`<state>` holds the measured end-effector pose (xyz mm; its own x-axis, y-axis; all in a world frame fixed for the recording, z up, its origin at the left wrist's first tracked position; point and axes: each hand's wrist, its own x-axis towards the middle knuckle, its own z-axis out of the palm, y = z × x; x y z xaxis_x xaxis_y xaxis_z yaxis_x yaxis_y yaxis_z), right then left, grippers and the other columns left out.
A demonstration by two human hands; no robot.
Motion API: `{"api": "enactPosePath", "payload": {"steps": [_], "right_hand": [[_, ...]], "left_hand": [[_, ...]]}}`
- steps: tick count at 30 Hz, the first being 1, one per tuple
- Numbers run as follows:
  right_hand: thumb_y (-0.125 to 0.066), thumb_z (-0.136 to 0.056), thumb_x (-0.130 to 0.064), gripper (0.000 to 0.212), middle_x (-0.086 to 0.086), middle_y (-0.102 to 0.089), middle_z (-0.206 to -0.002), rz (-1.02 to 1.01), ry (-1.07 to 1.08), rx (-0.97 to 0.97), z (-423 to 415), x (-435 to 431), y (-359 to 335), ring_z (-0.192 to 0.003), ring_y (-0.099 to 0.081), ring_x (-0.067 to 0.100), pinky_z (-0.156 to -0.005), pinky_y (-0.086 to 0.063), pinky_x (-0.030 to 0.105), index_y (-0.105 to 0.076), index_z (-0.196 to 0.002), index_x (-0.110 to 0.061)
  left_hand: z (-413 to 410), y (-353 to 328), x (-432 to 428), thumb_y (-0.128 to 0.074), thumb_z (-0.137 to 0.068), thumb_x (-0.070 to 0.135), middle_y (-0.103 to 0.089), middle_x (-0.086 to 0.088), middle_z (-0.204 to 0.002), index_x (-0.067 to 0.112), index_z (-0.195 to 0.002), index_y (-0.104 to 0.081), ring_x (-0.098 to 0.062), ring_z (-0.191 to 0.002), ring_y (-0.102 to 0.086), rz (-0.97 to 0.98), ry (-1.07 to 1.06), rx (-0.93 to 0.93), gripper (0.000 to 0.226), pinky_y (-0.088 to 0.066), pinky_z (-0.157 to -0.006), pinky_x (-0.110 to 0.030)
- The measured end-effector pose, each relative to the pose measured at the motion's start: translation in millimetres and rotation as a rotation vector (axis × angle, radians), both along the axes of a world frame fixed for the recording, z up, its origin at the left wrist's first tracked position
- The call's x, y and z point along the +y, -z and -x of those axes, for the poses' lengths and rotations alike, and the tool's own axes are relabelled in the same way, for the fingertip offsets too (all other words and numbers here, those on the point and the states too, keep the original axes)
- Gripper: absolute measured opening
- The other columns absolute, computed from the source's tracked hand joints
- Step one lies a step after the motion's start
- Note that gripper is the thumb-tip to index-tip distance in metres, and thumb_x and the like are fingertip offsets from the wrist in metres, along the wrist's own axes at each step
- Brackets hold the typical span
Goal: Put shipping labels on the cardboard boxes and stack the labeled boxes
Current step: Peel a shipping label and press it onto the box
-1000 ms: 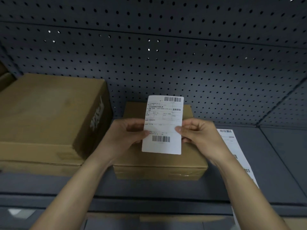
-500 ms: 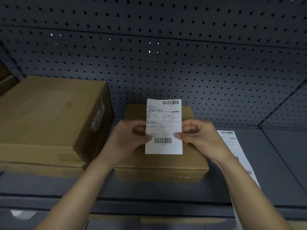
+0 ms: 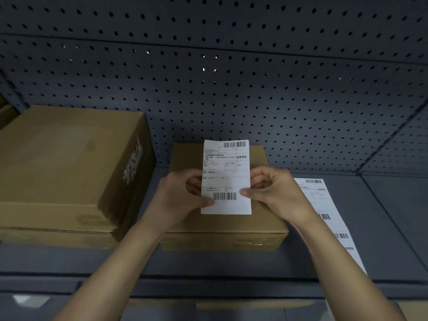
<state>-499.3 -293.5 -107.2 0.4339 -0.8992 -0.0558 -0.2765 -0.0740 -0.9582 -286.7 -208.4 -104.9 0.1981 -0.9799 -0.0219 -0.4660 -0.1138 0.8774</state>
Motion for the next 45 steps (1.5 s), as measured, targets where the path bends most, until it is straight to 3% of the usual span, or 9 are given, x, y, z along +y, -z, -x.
{"api": "enactPosePath", "payload": {"steps": [5, 14, 22, 26, 31, 36, 40, 42, 45], "right_hand": [[-0.082, -0.075, 0.003, 0.025, -0.002, -0.075, -0.079, 0.015, -0.001, 0.045, -0.2, 1.1, 1.3, -0.074, -0.071, 0.014, -0.074, -0.057, 0.025, -0.072, -0.09, -0.014], [-0.085, -0.073, -0.002, 0.026, 0.003, -0.075, -0.085, 0.067, 0.039, 0.132, -1.0, 0.2, 6.2, -0.084, -0.072, 0.029, -0.086, -0.058, 0.047, -0.072, -0.09, -0.018], [-0.084, -0.076, -0.014, 0.029, -0.007, -0.072, -0.082, 0.214, 0.1, 0.296, -4.8, 7.9, 5.8, -0.079, -0.069, 0.008, -0.071, -0.053, 0.018, -0.071, -0.099, -0.025], [-0.084, -0.078, -0.02, 0.058, -0.007, -0.068, -0.083, 0.272, 0.103, 0.365, -5.6, 10.6, 4.4, -0.08, -0.066, 0.003, -0.066, -0.045, 0.006, -0.061, -0.129, -0.032], [-0.086, -0.076, -0.022, 0.065, -0.007, -0.067, -0.084, 0.293, 0.138, 0.345, -3.9, 10.4, 9.4, -0.08, -0.064, 0.006, -0.069, -0.047, 0.006, -0.059, -0.135, -0.023], [-0.083, -0.08, -0.017, 0.048, -0.007, -0.062, -0.088, 0.41, 0.083, 0.332, -1.8, 13.6, 17.7, -0.08, -0.059, 0.005, -0.074, -0.044, 0.005, -0.067, -0.125, -0.018], [-0.074, -0.089, -0.018, 0.031, -0.01, -0.059, -0.112, 0.648, -0.1, 0.366, 8.5, 20.2, 30.2, -0.102, -0.056, 0.0, -0.094, -0.037, 0.006, -0.07, -0.12, -0.018], [-0.067, -0.094, -0.021, 0.025, -0.008, -0.058, -0.128, 0.779, -0.202, 0.395, 13.5, 22.0, 36.9, -0.12, -0.053, 0.009, -0.105, -0.036, 0.017, -0.071, -0.118, -0.018], [-0.053, -0.101, -0.027, 0.032, -0.003, -0.055, -0.144, 0.882, -0.345, 0.465, 19.6, 25.8, 43.7, -0.138, -0.044, 0.017, -0.113, -0.036, 0.034, -0.067, -0.127, -0.014]], "left_hand": [[0.7, 2.5, 0.1, -0.09, -0.062, 0.011, -0.074, 0.01, -0.084, 0.034, -0.104, -0.068, -0.001, -0.075, -0.068, 0.002, -0.001, -0.029, 0.053, -0.054, -0.069, -0.013], [0.8, 4.2, 0.2, -0.091, -0.062, 0.013, -0.071, 0.011, -0.084, 0.04, -0.103, -0.064, 0.001, -0.077, -0.064, 0.011, -0.007, -0.09, 0.057, -0.051, -0.069, -0.008], [2.4, 4.2, 2.1, -0.09, -0.065, 0.023, -0.066, 0.018, -0.088, 0.044, -0.113, -0.06, 0.003, -0.082, -0.06, 0.0, -0.031, -0.18, 0.06, -0.045, -0.068, -0.002], [1.2, 3.2, 3.3, -0.087, -0.068, 0.029, -0.06, 0.02, -0.095, 0.037, -0.128, -0.059, 0.004, -0.087, -0.054, -0.038, -0.036, -0.244, 0.067, -0.039, -0.069, -0.005], [2.8, 1.2, 5.7, -0.086, -0.07, 0.029, -0.058, 0.013, -0.104, 0.031, -0.14, -0.05, -0.006, -0.099, -0.052, -0.036, -0.075, -0.264, 0.08, -0.041, -0.086, -0.02], [4.6, 6.5, 9.0, -0.084, -0.072, 0.035, -0.054, 0.015, -0.111, 0.034, -0.138, -0.051, -0.01, -0.115, -0.049, -0.033, -0.101, -0.324, 0.074, -0.037, -0.094, -0.021], [8.5, 15.4, 20.6, -0.069, -0.086, 0.04, -0.045, 0.005, -0.139, 0.025, -0.142, -0.049, -0.015, -0.136, -0.029, 0.031, -0.073, -0.5, 0.062, -0.027, -0.108, -0.021], [8.0, 24.7, 28.2, -0.054, -0.093, 0.044, -0.041, 0.002, -0.148, 0.016, -0.143, -0.047, -0.016, -0.143, -0.024, 0.05, -0.053, -0.639, 0.057, -0.033, -0.113, -0.033], [3.2, 32.6, 35.4, -0.037, -0.1, 0.042, -0.037, -0.004, -0.155, 0.009, -0.146, -0.043, -0.023, -0.149, -0.019, 0.05, -0.025, -0.732, 0.057, -0.02, -0.119, -0.036]]}}
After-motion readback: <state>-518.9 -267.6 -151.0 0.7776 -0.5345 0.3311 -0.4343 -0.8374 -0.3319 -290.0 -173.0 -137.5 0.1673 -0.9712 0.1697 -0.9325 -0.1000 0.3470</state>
